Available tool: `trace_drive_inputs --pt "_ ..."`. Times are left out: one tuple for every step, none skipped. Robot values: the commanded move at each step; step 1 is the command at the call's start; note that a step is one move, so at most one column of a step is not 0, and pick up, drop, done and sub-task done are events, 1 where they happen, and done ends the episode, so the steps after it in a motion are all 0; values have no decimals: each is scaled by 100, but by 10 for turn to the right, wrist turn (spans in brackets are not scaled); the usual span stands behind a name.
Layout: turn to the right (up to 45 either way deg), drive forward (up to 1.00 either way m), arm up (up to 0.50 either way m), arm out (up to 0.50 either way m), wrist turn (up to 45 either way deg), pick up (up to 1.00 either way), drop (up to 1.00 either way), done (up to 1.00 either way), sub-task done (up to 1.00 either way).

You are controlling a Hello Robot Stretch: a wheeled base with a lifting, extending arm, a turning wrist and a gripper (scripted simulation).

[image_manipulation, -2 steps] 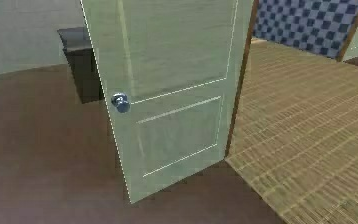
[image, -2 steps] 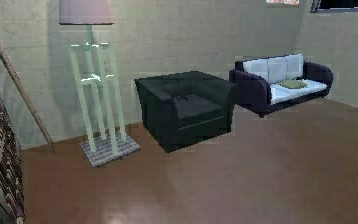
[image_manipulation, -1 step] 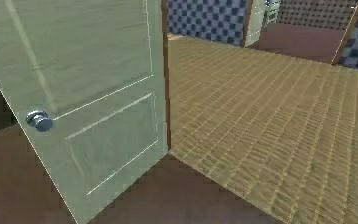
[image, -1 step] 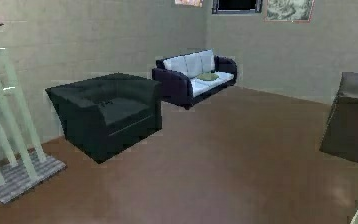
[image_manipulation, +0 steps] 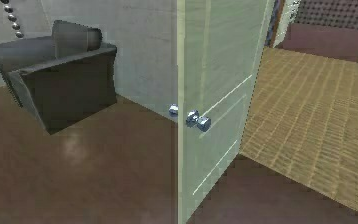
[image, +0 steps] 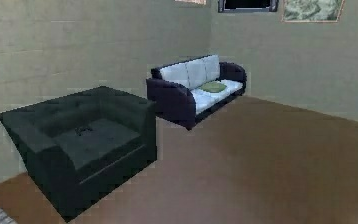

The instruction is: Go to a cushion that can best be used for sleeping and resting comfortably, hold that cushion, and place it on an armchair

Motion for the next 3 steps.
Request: trace_drive_inputs --pt "180 0 0 0 0 0 0 0 0" --pt "0 100 0 0 0 0 0 0 0" --pt "0 100 0 0 0 0 0 0 0"
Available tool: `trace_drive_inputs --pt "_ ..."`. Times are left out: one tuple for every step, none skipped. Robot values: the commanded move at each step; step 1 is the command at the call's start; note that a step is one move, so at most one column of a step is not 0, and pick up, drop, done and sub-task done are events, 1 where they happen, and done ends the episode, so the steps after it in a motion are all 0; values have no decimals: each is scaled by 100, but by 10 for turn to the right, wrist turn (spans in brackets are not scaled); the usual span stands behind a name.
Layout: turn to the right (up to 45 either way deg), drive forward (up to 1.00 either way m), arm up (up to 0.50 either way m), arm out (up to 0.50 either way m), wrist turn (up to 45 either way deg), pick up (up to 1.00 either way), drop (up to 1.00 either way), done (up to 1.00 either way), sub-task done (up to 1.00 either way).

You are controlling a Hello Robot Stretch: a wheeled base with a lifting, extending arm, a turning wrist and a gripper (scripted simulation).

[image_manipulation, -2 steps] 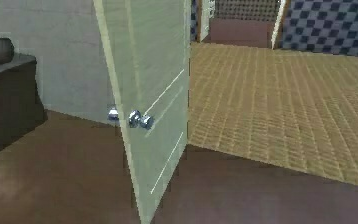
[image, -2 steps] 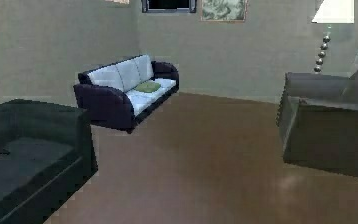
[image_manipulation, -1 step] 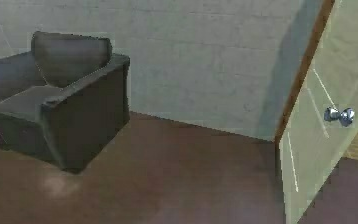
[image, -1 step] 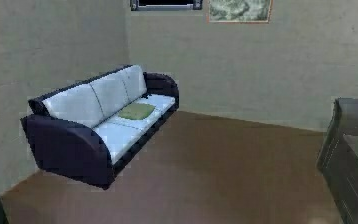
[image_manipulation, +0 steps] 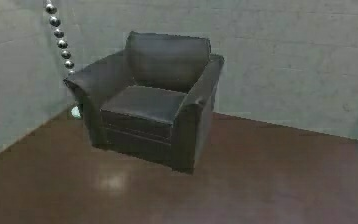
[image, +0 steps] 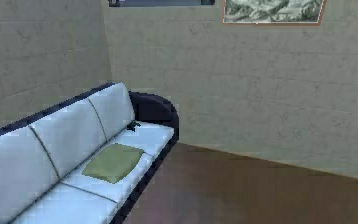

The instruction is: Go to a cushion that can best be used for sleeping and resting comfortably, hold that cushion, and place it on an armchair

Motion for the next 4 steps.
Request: trace_drive_inputs --pt "0 45 0 0 0 0 0 0 0" --pt "-450 0 0 0 0 0 0 0 0" --pt "-450 0 0 0 0 0 0 0 0" --pt "-270 0 0 0 0 0 0 0 0"
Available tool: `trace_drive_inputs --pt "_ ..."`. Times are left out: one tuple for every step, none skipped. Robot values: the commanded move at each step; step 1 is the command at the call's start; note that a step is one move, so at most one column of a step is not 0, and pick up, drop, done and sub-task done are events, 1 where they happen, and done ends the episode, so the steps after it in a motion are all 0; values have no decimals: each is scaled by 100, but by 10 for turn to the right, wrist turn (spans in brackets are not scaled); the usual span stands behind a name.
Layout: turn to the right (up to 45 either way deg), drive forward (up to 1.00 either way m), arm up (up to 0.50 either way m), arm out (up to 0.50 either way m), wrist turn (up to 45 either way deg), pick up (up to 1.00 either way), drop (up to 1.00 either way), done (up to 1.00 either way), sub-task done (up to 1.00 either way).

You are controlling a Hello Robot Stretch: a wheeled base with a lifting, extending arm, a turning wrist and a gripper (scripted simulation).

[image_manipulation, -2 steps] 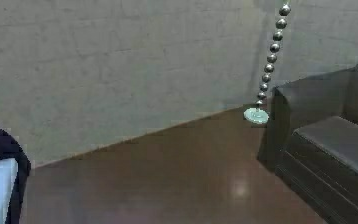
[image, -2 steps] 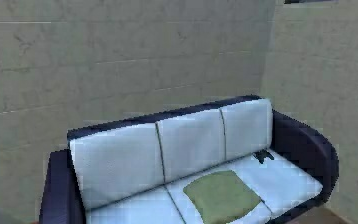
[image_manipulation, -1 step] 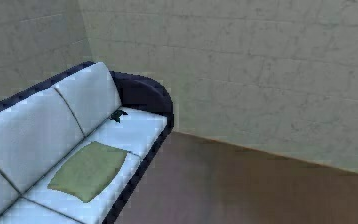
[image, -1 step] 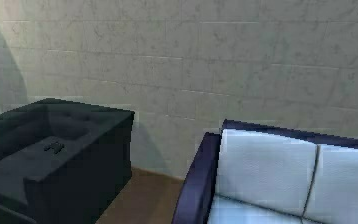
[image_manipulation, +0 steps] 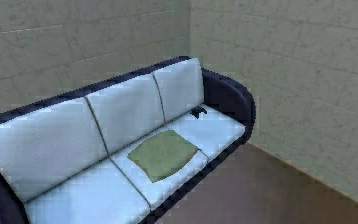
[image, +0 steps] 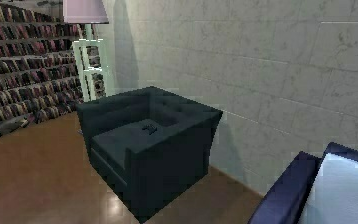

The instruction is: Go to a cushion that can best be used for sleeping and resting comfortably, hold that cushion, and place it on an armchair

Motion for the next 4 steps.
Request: trace_drive_inputs --pt "0 0 46 0 0 0 0 0 0" --pt "0 0 0 50 0 0 0 0 0" --pt "0 0 0 0 450 0 0 0 0" --pt "0 0 0 0 450 0 0 0 0"
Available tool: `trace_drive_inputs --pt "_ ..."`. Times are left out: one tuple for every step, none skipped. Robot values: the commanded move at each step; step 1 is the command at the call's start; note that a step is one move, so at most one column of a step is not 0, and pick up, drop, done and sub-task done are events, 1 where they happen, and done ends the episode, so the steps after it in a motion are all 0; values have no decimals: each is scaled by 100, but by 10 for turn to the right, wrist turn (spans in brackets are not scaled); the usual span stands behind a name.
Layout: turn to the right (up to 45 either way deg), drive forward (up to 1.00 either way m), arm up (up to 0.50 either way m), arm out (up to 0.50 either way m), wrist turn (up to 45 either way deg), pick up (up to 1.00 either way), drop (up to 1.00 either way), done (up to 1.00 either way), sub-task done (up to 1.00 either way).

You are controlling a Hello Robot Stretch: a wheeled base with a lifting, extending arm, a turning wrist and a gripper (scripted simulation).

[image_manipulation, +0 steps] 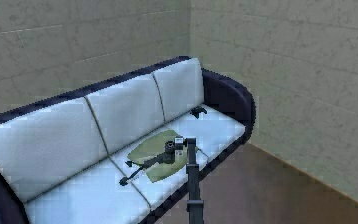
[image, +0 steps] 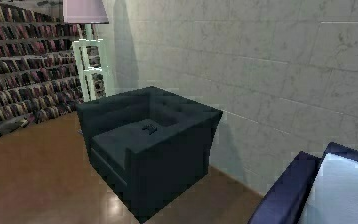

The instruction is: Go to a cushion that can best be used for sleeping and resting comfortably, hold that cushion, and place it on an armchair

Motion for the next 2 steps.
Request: trace_drive_inputs --pt "0 0 0 0 450 0 0 0 0" --pt "0 0 0 0 120 0 0 0 0"
